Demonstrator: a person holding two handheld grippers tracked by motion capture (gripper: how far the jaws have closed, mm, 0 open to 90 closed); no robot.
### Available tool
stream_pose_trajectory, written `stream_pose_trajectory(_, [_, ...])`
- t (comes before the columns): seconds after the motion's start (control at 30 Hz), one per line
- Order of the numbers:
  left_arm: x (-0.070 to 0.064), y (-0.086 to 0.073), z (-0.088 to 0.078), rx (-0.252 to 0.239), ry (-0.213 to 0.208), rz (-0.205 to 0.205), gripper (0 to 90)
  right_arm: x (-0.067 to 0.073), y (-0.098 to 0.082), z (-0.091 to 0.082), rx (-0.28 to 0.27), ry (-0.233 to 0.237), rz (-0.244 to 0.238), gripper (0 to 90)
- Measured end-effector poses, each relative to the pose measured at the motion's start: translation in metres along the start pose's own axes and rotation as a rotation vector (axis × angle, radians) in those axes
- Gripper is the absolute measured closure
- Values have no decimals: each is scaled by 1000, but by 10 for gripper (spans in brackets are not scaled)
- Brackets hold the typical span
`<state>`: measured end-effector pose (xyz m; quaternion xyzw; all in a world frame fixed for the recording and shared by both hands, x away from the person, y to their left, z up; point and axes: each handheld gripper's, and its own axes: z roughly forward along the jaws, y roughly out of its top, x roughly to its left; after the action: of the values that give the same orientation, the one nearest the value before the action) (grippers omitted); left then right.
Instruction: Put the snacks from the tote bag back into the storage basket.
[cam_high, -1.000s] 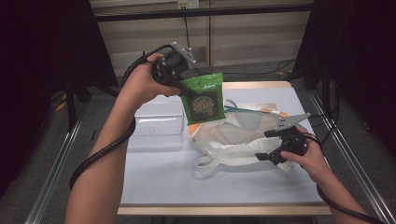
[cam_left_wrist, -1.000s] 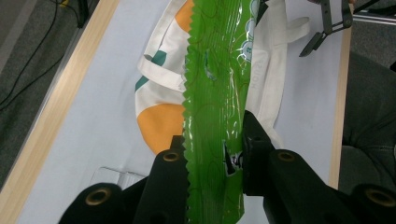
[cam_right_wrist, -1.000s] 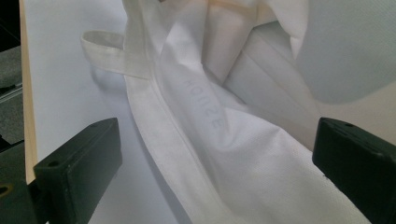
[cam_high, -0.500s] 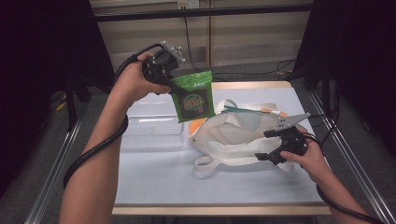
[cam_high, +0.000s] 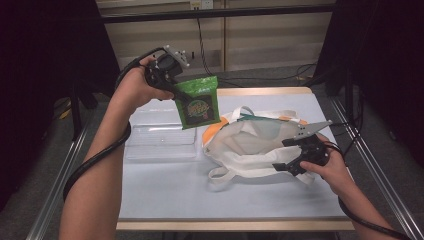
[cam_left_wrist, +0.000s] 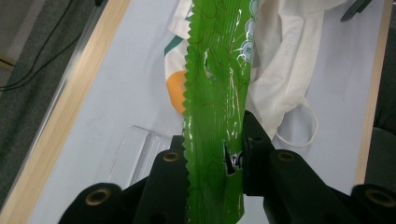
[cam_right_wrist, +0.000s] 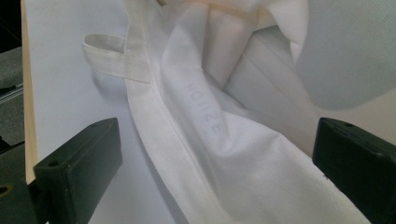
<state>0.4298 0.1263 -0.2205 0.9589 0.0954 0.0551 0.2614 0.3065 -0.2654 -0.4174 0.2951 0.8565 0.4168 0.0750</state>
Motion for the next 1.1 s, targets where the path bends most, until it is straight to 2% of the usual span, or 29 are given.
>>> stream_pose_trajectory(0.07, [2, -3, 1, 7, 4, 13, 761, 0, 0, 0, 2, 5, 2, 8])
stream_pose_trajectory(0.17, [4, -7, 2, 5, 4, 2, 761, 0, 0, 0, 1, 4, 1, 8])
stream_pose_trajectory(0.27, [7, -10, 3, 21, 19, 21, 761, 0, -1, 0, 4, 1, 1, 8])
stream_pose_trajectory(0.37, [7, -14, 5, 9, 18, 0, 761, 0, -1, 0, 3, 1, 3, 8])
stream_pose_trajectory(0.4, [8, -15, 5, 20, 18, 18, 761, 0, -1, 0, 5, 2, 3, 8])
stream_pose_trajectory(0.43, [8, -17, 6, 22, 15, 4, 761, 0, -2, 0, 7, 1, 3, 8])
stream_pose_trajectory(0.5, [10, -18, 7, 38, 20, 26, 761, 0, -2, 0, 3, -1, 7, 8])
stream_pose_trajectory(0.53, [9, -20, 8, 30, 21, 1, 761, 0, -2, 0, 3, 2, 7, 8])
stream_pose_trajectory(0.6, [12, -22, 7, 36, 28, 12, 761, 0, -2, 0, 5, 2, 3, 8])
stream_pose_trajectory(0.87, [15, -29, 6, 46, 43, -7, 761, -1, -1, 0, 6, -2, 0, 8])
stream_pose_trajectory(0.9, [16, -30, 6, 52, 43, 4, 761, -1, -1, -1, 3, 0, 0, 8])
stream_pose_trajectory(0.93, [16, -32, 6, 47, 43, -15, 760, 0, -1, -1, 2, 0, 2, 8])
stream_pose_trajectory(1.1, [19, -37, 7, 57, 50, -18, 760, 0, -1, 0, 1, 0, 1, 8])
